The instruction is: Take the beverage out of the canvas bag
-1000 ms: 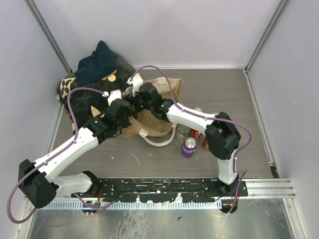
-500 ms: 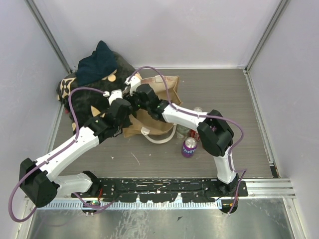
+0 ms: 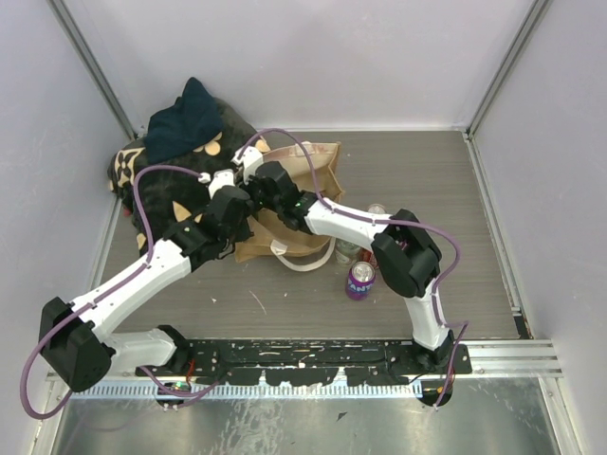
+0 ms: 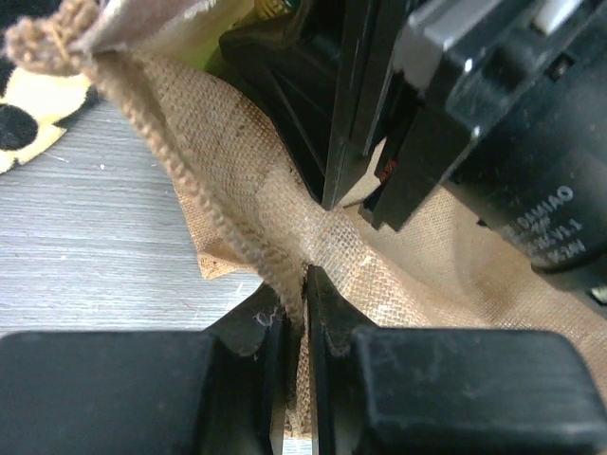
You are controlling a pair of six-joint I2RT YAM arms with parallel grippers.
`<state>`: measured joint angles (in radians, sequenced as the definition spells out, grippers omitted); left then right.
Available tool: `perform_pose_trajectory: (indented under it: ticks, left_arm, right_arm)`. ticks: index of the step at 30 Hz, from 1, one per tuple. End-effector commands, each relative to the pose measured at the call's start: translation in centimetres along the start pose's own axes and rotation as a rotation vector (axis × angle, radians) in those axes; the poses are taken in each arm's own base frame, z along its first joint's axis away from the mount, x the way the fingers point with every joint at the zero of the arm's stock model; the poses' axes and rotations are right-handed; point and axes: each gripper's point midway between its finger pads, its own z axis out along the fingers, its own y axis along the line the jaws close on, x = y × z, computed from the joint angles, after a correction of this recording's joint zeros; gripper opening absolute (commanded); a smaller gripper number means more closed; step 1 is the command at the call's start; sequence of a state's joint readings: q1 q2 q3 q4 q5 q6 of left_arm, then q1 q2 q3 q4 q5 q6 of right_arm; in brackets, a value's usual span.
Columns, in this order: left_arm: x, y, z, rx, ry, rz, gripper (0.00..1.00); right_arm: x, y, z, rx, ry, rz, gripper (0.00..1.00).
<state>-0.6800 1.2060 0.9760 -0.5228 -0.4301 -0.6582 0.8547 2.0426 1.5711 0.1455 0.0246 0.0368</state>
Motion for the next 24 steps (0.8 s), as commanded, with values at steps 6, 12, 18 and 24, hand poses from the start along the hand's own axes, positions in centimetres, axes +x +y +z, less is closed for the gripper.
perform_pose_trajectory:
  ticks: [6, 12, 18, 24]
  left_arm:
    - [-0.3, 0.0, 1.3, 0.002, -0.009, 0.006, 0.22]
    - [-0.7, 0.1, 1.4, 0.003, -0.021, 0.0, 0.22]
    - [-1.3, 0.4, 1.8, -0.006, -0.033, -0.009, 0.27]
    - [-2.4, 0.8, 3.1, -0.017, -0.048, -0.006, 0.31]
  right_arm:
    - [-13.3, -2.4, -7.2, 0.134, -0.288, -0.091, 0.01]
    - [-19.0, -3.2, -12.3, 0.187, -0.419, -0.112, 0.01]
    - [-21.9, -4.3, -18.1, 0.259, -0.492, -0.086, 0.01]
    - [-22.8, -4.7, -24.6, 0.303, -0.494, -0.065, 0.01]
